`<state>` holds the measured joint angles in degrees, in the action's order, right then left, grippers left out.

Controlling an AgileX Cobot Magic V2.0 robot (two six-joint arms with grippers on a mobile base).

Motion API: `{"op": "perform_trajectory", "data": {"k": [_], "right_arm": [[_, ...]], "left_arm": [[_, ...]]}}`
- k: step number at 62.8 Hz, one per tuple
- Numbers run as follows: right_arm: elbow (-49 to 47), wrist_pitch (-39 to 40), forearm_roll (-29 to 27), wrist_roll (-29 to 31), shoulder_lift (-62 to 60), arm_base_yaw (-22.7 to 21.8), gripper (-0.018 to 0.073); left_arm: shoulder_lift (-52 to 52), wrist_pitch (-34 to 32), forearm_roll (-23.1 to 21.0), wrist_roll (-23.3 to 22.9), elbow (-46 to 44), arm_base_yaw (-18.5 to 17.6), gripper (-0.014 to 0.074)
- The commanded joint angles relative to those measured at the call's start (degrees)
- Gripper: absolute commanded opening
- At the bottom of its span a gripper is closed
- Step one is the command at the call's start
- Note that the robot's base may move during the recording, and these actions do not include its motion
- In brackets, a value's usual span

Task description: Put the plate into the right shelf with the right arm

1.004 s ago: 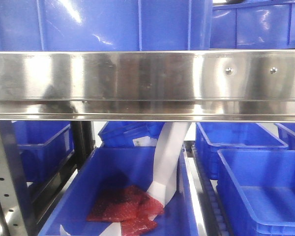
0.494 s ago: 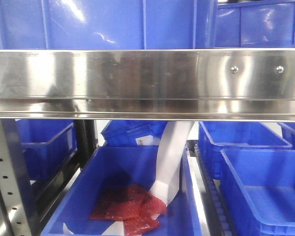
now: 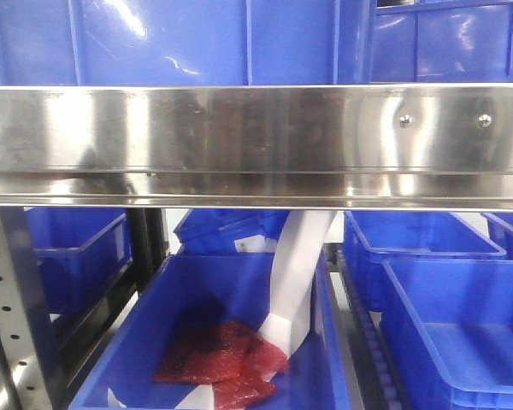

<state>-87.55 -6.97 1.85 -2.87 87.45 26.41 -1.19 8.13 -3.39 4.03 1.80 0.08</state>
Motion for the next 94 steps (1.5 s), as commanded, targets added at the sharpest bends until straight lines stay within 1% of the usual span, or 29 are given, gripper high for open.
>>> {"op": "perform_trajectory", "data": {"k": [1, 4, 7, 9, 11, 17, 20, 25, 29, 32, 40, 43, 50, 55, 64, 72, 79, 85, 94], "right_arm": [[-2.3, 6.6, 0.3, -0.1, -1.8, 0.1, 0.0064], [-2.3, 6.4, 0.3, -0.1, -1.4, 0.1, 0.0099], [-2.3, 6.4, 0.3, -0.1, -1.3, 0.1, 0.0152], [-2.3, 6.6, 0.3, -0.1, -1.3, 0.1, 0.0196], [-2.3, 7.0, 0.3, -0.1, -1.3, 0.1, 0.0268], [-2.3, 7.0, 0.3, -0.1, -1.3, 0.1, 0.0398], [-2.3, 7.0, 0.3, -0.1, -1.3, -0.1, 0.0412], [-2.3, 7.0, 0.3, -0.2, -1.6, -0.2, 0.0403], [-2.3, 7.0, 0.3, -0.2, -2.3, -0.2, 0.0353], [-2.3, 7.0, 0.3, -0.2, -2.9, -0.3, 0.0288], [-1.9, 5.9, 0.3, -0.2, -5.2, -2.6, 0.0034], [-1.6, 5.0, 0.2, -0.3, -6.2, -4.1, 0.0062], [1.1, 1.6, 0.2, -0.3, -9.6, -8.1, 0.0052], [4.7, 1.6, 0.2, -0.3, -12.6, -10.7, 0.0052], [14.7, 4.9, 1.1, -0.2, -20.0, -15.8, 0.0052], [26.1, 7.8, 1.1, -0.2, -28.2, -19.9, 0.0052], [35.0, 10.0, 1.9, -0.2, -35.1, -21.4, 0.0052], [43.4, 11.4, 2.1, -0.2, -41.9, -21.6, 0.0052], [53.2, 10.9, 2.6, -0.2, -52.0, -21.6, 0.0052]], "left_arm": [[0.0, -5.2, -0.2, 0.2, 0.5, -0.4, -0.0047], [0.0, -5.2, -0.2, 0.2, 0.5, -0.4, -0.0047], [0.0, -5.2, -0.2, 0.2, 0.5, -0.4, -0.0047], [0.0, -5.2, -0.2, 0.2, 0.5, -0.4, -0.0047], [0.0, -5.2, -0.2, 0.2, 0.5, -0.4, -0.0047], [0.0, -5.2, -0.2, 0.2, 0.5, -0.4, -0.0047], [0.0, -5.2, -0.2, 0.2, 0.5, -0.4, -0.0047], [0.0, -5.2, -0.2, 0.2, 0.5, -0.4, -0.0047], [0.0, -5.2, -0.2, 0.2, 0.5, -0.4, -0.0047], [0.0, -5.2, -0.2, 0.2, 0.5, -0.4, -0.0047], [0.0, -5.2, -0.2, 0.2, 0.5, -0.4, -0.0047], [0.0, -5.2, -0.2, 0.2, 0.5, -0.4, -0.0047], [0.0, -5.2, -0.2, 0.2, 0.5, -0.4, -0.0047], [0.0, -5.2, -0.2, 0.2, 0.5, -0.4, -0.0047], [0.0, -5.2, -0.2, 0.2, 0.5, -0.4, -0.0047], [0.0, -5.2, -0.2, 0.2, 0.5, -0.4, -0.0047], [0.0, -5.2, -0.2, 0.2, 0.5, -0.4, -0.0047], [0.0, -5.2, -0.2, 0.2, 0.5, -0.4, -0.0047], [0.0, -5.2, -0.2, 0.2, 0.5, -0.4, -0.0047]]}}
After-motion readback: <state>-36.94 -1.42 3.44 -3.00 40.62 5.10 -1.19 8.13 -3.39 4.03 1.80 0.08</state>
